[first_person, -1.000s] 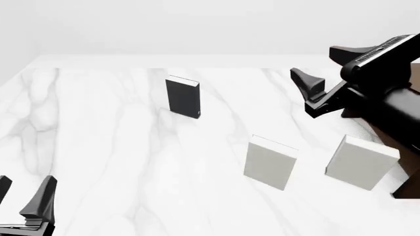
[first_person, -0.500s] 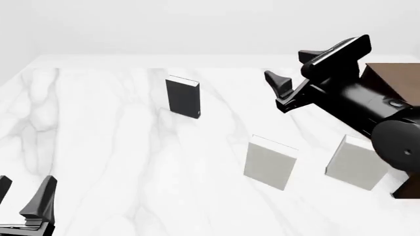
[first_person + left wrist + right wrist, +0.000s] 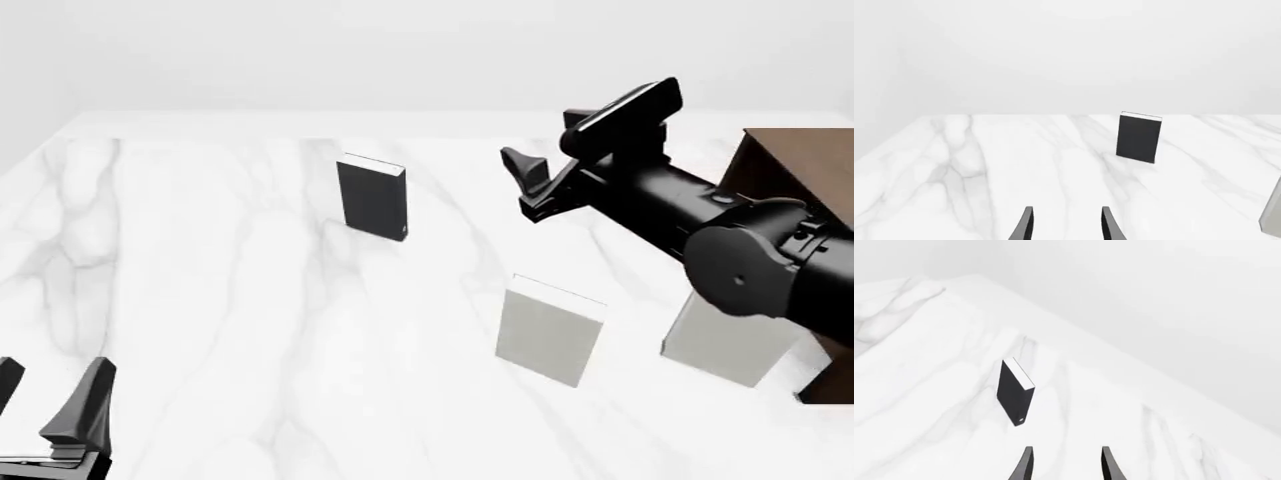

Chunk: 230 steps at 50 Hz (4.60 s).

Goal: Pick up the book on the left and place it on top of the shelf.

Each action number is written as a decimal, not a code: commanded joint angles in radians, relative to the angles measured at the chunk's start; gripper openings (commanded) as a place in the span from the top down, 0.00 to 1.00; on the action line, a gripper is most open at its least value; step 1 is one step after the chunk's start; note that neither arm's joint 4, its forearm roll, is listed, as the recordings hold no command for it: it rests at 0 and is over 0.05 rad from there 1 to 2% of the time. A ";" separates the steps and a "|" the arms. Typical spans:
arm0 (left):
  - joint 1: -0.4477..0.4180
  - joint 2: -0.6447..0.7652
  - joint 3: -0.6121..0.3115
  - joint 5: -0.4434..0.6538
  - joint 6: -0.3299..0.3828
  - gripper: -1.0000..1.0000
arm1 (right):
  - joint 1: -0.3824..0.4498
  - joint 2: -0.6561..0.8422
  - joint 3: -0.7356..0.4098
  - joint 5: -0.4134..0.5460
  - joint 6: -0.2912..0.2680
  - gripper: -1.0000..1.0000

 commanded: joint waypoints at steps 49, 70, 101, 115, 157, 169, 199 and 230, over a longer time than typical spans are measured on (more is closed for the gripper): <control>0.000 0.000 0.000 0.000 0.000 0.00 | 0.030 0.512 -0.346 -0.092 0.060 0.00; 0.000 0.000 0.000 0.000 0.000 0.00 | 0.036 0.605 -0.433 -0.092 0.082 0.00; 0.000 0.000 0.000 0.000 0.000 0.00 | 0.064 0.725 -0.540 -0.098 0.108 0.00; 0.000 0.000 0.000 0.000 0.000 0.00 | 0.074 0.755 -0.565 -0.105 0.118 0.00; 0.000 0.000 0.000 0.000 0.000 0.00 | 0.076 0.922 -0.722 -0.081 0.114 0.00; 0.000 0.000 0.000 0.000 0.000 0.00 | 0.078 0.958 -0.756 -0.072 0.109 0.00; 0.000 0.000 0.000 0.000 0.000 0.00 | 0.071 1.064 -0.864 -0.047 0.120 0.00; 0.000 0.000 0.000 0.000 0.000 0.00 | 0.079 1.145 -0.962 -0.016 0.134 0.00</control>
